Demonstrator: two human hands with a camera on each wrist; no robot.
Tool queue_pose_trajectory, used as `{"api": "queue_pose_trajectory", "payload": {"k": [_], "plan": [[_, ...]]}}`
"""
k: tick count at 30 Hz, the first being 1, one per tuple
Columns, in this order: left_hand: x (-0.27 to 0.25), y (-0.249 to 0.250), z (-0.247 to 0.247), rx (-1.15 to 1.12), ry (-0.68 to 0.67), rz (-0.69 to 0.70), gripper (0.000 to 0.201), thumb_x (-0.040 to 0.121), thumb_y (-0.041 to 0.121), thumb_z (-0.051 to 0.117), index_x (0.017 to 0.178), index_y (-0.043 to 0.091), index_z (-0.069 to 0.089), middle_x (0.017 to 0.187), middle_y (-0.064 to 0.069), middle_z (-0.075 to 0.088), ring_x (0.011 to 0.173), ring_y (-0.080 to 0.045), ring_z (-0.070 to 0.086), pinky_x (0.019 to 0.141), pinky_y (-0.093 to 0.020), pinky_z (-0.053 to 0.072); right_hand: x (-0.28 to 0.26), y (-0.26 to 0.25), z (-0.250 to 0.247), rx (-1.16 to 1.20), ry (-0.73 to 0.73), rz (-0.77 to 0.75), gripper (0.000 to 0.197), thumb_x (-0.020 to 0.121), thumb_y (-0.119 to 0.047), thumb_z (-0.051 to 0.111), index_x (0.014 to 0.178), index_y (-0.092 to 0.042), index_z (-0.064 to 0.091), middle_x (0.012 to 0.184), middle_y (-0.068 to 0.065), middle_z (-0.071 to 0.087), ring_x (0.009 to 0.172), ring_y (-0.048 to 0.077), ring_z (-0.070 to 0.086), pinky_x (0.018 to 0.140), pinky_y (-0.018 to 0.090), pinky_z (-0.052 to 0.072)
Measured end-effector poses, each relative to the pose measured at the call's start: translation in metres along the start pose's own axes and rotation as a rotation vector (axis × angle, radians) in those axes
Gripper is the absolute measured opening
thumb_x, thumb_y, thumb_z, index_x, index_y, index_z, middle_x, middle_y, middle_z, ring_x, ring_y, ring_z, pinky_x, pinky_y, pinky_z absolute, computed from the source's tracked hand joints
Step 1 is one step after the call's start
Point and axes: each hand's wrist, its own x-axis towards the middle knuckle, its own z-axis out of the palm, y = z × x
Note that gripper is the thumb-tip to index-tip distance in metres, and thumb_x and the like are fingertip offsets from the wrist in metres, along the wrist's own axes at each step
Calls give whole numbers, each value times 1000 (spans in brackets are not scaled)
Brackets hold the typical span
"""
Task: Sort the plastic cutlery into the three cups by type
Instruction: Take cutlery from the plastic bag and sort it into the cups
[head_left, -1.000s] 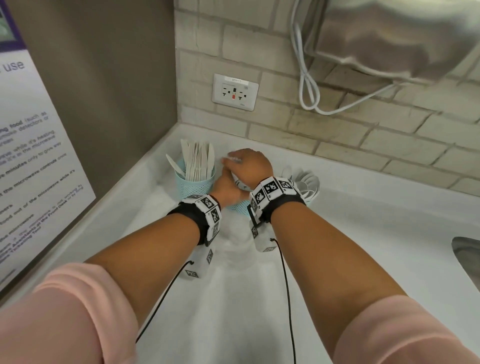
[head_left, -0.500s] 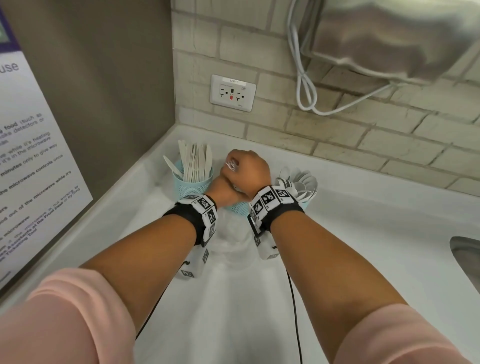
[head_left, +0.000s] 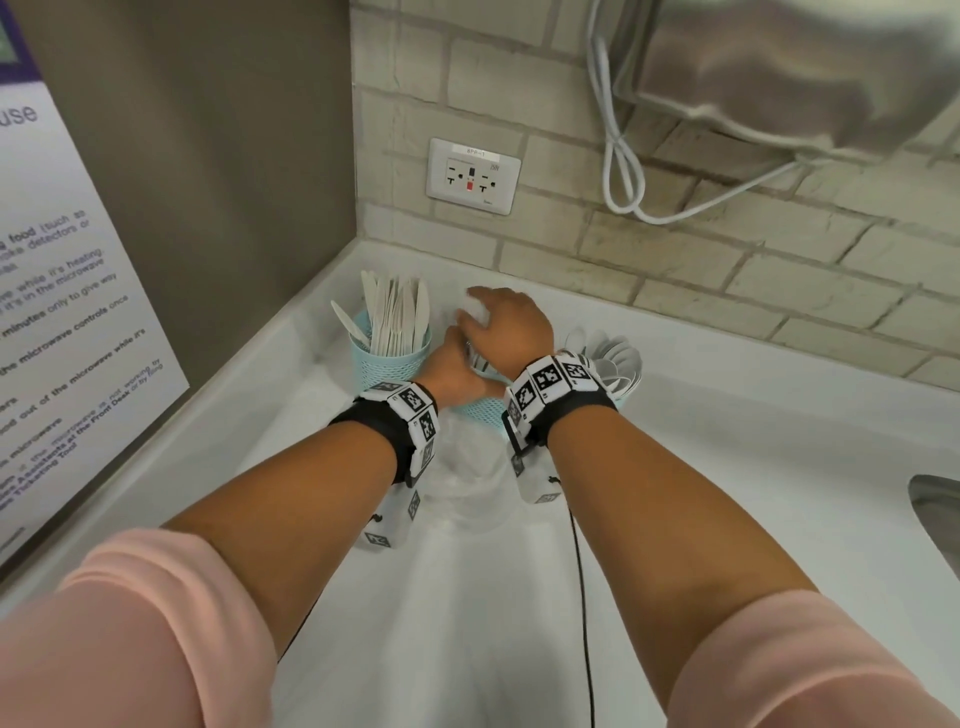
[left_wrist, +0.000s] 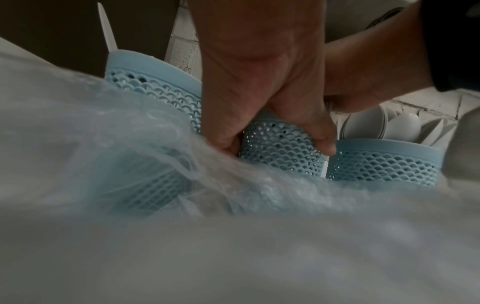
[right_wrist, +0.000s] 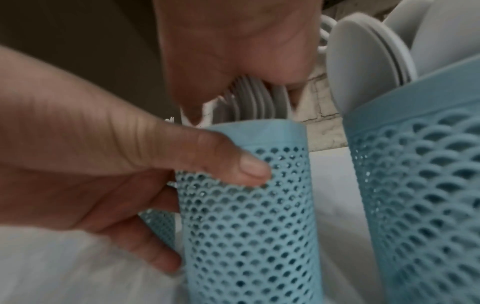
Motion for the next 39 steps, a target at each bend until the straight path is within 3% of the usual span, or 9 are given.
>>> {"api": "queue_pose_trajectory", "payload": {"k": [2,5,10,15,21,26,33,36,39], "plan": [[0,0,-1,-30,5,7,100,62,19,85,141,7,26,132,-11,51,121,-27,52,101,-40,45,0,-3,1,-7,-35,-70,35,92,-40,48,122,-25,58,120,5,62,112,24,54,87,33,44],[1,0,0,3,-28,11,104,60,27,86,139,8,22,129,-9,51,118,-24,53,101,-41,45,0,0,0,-29,54,129,44,87,-53,51,116,-21,56,116,6,58,113,29,47,85,38,42],[3,-1,0,-2,-34,5,99,57,27,87,136,10,29,129,-4,51,120,-20,51,102,-37,44,-7,-5,1,-129,72,-148,25,90,-30,51,105,-11,57,95,10,62,90,29,57,64,30,40],[0,-3,-2,-6,-52,11,109,55,31,89,140,9,23,130,-6,51,118,-21,52,101,-40,45,-6,6,-11,67,416,-105,21,89,-24,53,97,-8,64,88,12,63,89,30,55,62,35,44],[-1,-1,-4,-13,-64,-4,103,58,25,88,138,10,24,126,-6,53,115,-21,53,99,-37,46,-1,4,-6,-38,47,153,42,92,-49,45,120,-22,61,133,4,50,122,29,42,94,41,39],[-5,1,-3,-13,-92,-1,119,42,43,89,138,14,26,124,0,55,114,-17,55,100,-39,47,-4,-1,-4,-42,-2,-81,30,92,-41,48,99,-17,63,89,1,64,89,24,61,66,28,43],[-7,0,-4,-18,-102,5,113,48,32,90,139,14,24,128,-2,52,117,-20,53,101,-40,46,-7,3,-1,-89,58,-104,31,93,-42,46,108,-19,62,98,5,68,93,25,61,67,28,41],[-6,-1,-4,-3,-92,-5,100,62,23,87,138,11,24,119,3,48,112,-14,49,94,-28,43,-8,2,-1,-188,88,39,46,93,-47,43,125,-16,53,113,9,62,107,30,53,76,35,44],[-8,-2,-4,-10,-86,-1,102,58,25,88,138,13,27,124,2,51,117,-17,50,99,-31,44,-9,-4,-3,-216,30,-124,35,94,-38,46,118,-15,57,104,9,66,97,28,59,67,29,41]]}}
